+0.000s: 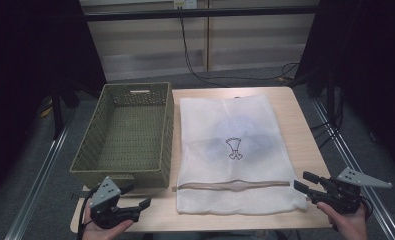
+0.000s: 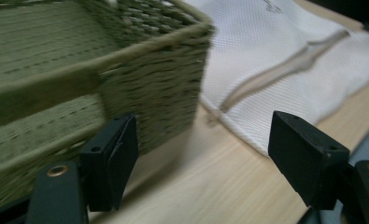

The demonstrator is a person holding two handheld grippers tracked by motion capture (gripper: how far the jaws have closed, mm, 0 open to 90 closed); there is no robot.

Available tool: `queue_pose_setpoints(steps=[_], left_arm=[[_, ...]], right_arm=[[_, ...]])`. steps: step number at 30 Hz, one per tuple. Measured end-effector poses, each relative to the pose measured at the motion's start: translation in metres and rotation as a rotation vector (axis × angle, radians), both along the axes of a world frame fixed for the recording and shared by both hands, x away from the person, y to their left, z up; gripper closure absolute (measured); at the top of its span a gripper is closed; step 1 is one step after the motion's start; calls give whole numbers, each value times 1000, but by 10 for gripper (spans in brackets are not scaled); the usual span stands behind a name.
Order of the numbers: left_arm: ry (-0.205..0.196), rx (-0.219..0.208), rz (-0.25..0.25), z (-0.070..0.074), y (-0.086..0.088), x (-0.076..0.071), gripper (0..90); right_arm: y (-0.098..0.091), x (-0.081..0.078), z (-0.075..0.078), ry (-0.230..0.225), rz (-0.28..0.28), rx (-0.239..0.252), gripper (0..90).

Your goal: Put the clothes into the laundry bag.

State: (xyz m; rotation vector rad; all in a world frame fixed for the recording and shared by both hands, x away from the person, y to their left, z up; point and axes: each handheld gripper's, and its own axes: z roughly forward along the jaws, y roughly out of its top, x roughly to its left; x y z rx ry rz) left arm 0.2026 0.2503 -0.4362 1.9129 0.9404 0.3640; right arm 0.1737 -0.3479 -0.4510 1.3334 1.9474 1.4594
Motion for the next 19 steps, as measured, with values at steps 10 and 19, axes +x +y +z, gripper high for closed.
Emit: queue_pose_setpoints(steps=[10, 19], left_arm=[[-13, -41, 112, 1, 23, -2, 221], [-2, -42, 110, -1, 27, -3, 239]], right_arm=[[-14, -8, -8, 7, -105, 6, 399], [-27, -3, -12, 28, -139, 3, 410]])
